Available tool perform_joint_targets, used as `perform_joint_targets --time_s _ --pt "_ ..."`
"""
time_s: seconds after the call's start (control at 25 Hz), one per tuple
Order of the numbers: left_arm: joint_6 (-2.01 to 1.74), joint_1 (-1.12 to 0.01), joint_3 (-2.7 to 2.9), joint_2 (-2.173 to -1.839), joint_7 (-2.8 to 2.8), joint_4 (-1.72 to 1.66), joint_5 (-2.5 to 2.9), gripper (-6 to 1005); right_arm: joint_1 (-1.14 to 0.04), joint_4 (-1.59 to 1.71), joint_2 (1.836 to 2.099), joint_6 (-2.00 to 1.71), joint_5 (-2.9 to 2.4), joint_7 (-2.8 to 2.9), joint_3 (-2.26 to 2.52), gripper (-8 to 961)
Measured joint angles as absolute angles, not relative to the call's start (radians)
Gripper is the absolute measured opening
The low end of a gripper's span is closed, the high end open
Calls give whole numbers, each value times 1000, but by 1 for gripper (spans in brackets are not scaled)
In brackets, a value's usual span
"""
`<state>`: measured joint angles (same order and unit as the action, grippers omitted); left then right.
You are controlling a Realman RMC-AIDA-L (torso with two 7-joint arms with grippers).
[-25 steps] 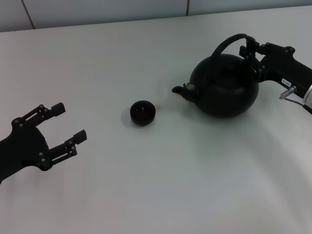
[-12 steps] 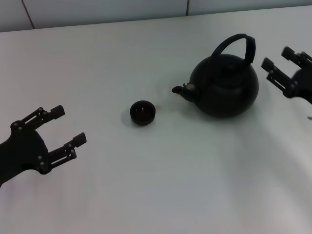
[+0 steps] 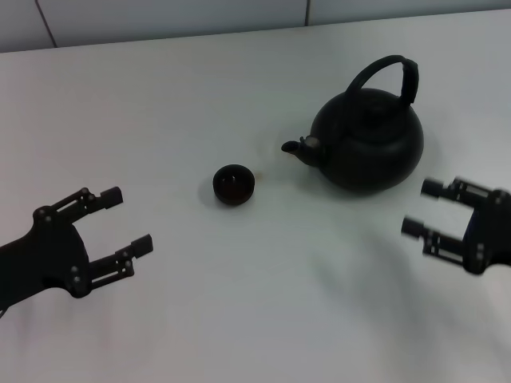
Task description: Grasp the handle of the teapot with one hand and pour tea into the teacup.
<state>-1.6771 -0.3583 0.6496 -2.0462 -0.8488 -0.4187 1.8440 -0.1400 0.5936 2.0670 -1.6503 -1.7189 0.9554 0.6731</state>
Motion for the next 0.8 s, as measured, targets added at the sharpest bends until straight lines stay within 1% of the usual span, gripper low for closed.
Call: perform_joint_targets --time_s 0.12,0.4,0.48,0.52,0.56,0.64,0.68,0.8 --pt "-1678 -366 690 -2033 -892 -430 1844 801 -153 655 2067 -1649 -1833 1002 668 679" --pt "-1678 -372 700 -2030 -911 -444 1844 801 -170 673 2068 -1647 -1848 1006 664 678" --pt "-1678 -385 715 -2023 -934 -458 1850 801 -177 695 2068 -1646 -1874 1021 665 678" --pt "-1679 -415 747 -2007 -1004 -498 1880 801 -186 741 2067 -1648 -1920 1060 665 678" --pt "-1679 -415 747 -2007 -1004 -498 1880 801 -186 741 2067 -1648 -1920 1060 665 678" --pt "-1679 -459 769 -1985 -1091 -529 1932 801 -199 794 2062 -1656 -1966 1109 665 679" --pt "-1678 -503 775 -1965 -1150 -538 1987 801 -206 820 2058 -1664 -1985 1134 665 679" --pt "-1677 -572 776 -1944 -1225 -543 2086 801 -244 883 2045 -1690 -2059 1205 664 679"
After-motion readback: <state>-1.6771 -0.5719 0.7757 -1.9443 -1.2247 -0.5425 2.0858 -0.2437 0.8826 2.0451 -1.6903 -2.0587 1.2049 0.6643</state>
